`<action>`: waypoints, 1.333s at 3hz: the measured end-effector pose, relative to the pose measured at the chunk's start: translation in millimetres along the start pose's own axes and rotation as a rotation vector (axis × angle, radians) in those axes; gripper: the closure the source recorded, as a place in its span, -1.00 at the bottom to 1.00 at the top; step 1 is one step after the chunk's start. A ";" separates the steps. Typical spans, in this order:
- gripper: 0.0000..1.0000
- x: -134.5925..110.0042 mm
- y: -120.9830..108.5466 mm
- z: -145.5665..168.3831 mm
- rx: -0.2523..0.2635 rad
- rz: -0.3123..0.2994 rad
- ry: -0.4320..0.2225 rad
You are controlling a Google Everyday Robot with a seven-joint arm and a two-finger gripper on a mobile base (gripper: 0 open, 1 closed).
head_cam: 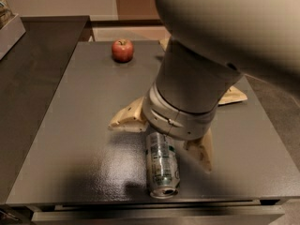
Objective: Pick 7up can
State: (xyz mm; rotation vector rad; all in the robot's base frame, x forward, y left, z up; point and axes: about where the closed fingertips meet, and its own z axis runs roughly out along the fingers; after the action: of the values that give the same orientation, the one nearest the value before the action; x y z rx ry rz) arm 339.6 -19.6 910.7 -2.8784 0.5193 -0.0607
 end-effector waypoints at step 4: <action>-0.65 2.4 18.4 58.0 -0.112 -0.057 0.084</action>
Offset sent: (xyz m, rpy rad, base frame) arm 0.0007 -0.0107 -0.0719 -0.1328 0.0056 0.0282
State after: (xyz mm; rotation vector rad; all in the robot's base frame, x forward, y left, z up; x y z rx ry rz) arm 340.1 -25.5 850.1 -3.0107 0.4693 -0.1669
